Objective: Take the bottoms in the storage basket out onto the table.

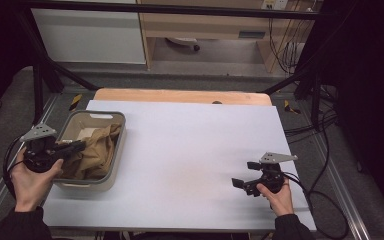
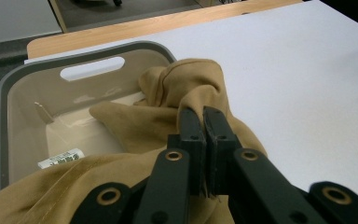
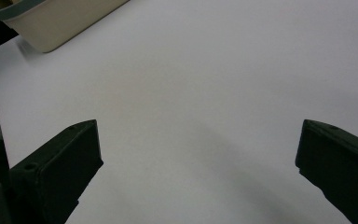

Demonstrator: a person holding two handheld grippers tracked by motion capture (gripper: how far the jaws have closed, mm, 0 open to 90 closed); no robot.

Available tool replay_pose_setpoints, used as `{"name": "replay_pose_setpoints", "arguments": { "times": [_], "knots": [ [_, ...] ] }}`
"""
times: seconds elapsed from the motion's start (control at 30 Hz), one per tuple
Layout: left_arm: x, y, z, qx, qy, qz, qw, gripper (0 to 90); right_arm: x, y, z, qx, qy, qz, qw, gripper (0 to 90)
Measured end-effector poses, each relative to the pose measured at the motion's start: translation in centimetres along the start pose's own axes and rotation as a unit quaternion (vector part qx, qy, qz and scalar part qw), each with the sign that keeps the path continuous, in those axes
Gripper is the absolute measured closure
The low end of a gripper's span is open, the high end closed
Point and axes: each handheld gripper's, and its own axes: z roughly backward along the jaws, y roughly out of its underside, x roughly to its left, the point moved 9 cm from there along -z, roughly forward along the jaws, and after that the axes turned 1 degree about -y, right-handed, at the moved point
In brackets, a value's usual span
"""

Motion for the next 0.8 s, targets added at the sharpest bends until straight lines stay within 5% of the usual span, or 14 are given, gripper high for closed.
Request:
{"name": "replay_pose_setpoints", "arguments": {
  "times": [0.8],
  "knots": [
    [-0.6,-1.7,1.3,-0.031,0.006,-0.003,0.9995,86.8,0.0,0.0,0.0,0.000,0.001,-0.001,1.0000,0.6]
  ]
}}
